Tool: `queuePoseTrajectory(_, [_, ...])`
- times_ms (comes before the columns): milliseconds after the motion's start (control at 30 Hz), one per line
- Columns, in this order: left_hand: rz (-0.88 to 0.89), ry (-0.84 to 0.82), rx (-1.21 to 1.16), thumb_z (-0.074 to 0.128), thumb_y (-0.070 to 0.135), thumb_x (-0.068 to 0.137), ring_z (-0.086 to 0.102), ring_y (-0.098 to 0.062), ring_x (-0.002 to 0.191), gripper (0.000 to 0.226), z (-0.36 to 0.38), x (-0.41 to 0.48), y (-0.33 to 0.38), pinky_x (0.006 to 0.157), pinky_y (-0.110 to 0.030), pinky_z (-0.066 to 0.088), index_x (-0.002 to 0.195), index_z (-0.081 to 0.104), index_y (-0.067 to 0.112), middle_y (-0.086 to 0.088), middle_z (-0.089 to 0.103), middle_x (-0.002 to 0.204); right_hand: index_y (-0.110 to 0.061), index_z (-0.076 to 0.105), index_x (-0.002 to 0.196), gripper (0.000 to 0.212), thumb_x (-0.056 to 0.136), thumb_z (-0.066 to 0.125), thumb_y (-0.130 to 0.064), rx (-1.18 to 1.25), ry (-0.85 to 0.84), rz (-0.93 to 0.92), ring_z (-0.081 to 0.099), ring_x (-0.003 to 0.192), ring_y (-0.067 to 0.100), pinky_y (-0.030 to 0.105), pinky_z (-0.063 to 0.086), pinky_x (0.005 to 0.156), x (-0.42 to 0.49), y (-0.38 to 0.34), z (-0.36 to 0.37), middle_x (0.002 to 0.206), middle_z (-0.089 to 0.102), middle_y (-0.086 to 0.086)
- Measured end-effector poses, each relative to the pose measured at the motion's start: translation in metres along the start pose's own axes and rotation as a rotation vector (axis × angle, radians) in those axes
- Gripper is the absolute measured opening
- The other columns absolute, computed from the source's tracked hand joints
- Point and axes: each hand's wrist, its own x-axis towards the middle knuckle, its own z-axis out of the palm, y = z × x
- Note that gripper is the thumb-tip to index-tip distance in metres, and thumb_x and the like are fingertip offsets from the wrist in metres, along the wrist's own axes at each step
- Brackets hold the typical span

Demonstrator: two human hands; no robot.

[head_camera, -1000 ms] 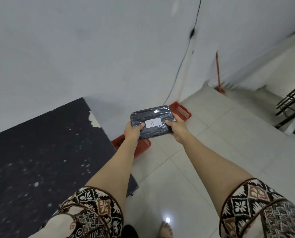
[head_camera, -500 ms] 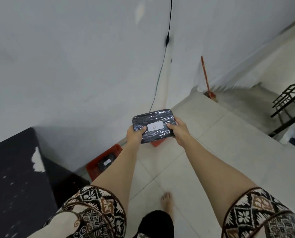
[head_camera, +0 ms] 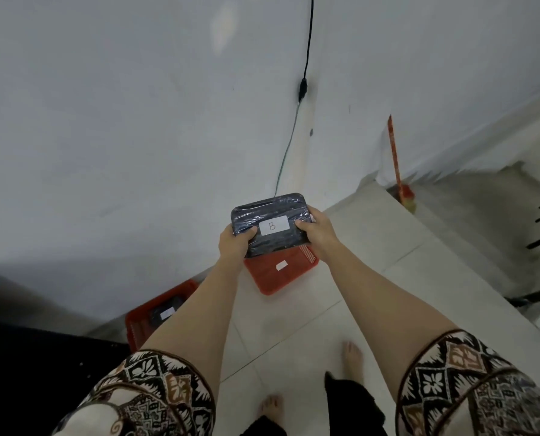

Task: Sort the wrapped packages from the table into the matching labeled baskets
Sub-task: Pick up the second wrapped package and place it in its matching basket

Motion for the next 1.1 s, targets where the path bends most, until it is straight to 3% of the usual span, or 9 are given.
queuePoseTrajectory(133, [-0.012,0.087,-0.011,0.073,0.011,0.081,0.066,-0.037,0.111,0.036,0.035,0.028,-0.002,0.099,-0.053,0.052,0.117,0.064,0.006,-0.02,0.069,0.121,-0.015,0.052,0.137,0.051,0.09,0.055,0.005,-0.055,-0.087,0.013,0.061,0.115,0.034,0.049,0.05,0.1,0.053,-0.009,-0.018,0.128,0.063,0.018])
queuePoseTrajectory(267, [-0.031,0.143,-0.089,0.07,0.004,0.083,0.066,-0.031,0.094,0.028,0.065,0.06,-0.013,0.094,-0.048,0.055,0.111,0.065,0.006,-0.023,0.068,0.12,-0.015,0.05,0.138,0.05,0.091,0.056,0.002,-0.14,-0.178,0.019,0.06,0.118,0.032,0.047,0.049,0.102,0.106,-0.004,-0.032,0.131,0.061,0.016])
queuePoseTrajectory(433, [-0.071,0.182,-0.106,0.065,0.002,0.087,0.064,-0.031,0.097,0.04,0.09,0.111,-0.05,0.093,-0.049,0.054,0.126,0.06,0.001,-0.023,0.066,0.124,-0.016,0.048,0.14,0.051,0.092,0.056,0.0,-0.19,-0.241,0.036,0.058,0.121,0.032,0.048,0.047,0.104,0.176,0.032,-0.045,0.133,0.059,0.016])
queuePoseTrajectory(633, [-0.081,0.237,-0.077,0.055,0.0,0.093,0.061,-0.04,0.117,0.039,0.102,0.206,-0.145,0.099,-0.053,0.051,0.132,0.052,-0.002,-0.025,0.061,0.13,-0.015,0.05,0.139,0.05,0.092,0.055,0.0,-0.228,-0.284,0.023,0.06,0.118,0.03,0.047,0.049,0.102,0.276,0.138,-0.047,0.131,0.061,0.014])
queuePoseTrajectory(900, [-0.075,0.241,-0.075,0.05,-0.002,0.094,0.059,-0.04,0.119,0.035,0.119,0.359,-0.311,0.103,-0.053,0.048,0.129,0.055,-0.004,-0.025,0.061,0.13,-0.016,0.053,0.136,0.044,0.094,0.055,-0.003,-0.264,-0.299,0.03,0.059,0.11,0.022,0.044,0.052,0.096,0.419,0.311,-0.057,0.131,0.061,0.011])
queuePoseTrajectory(1100, [-0.089,0.216,-0.043,0.055,0.002,0.093,0.064,-0.04,0.112,0.029,0.132,0.459,-0.404,0.101,-0.051,0.051,0.121,0.062,-0.003,-0.025,0.065,0.124,-0.015,0.053,0.135,0.043,0.094,0.055,-0.004,-0.303,-0.268,0.025,0.059,0.116,0.029,0.048,0.051,0.097,0.511,0.408,-0.064,0.133,0.06,0.012])
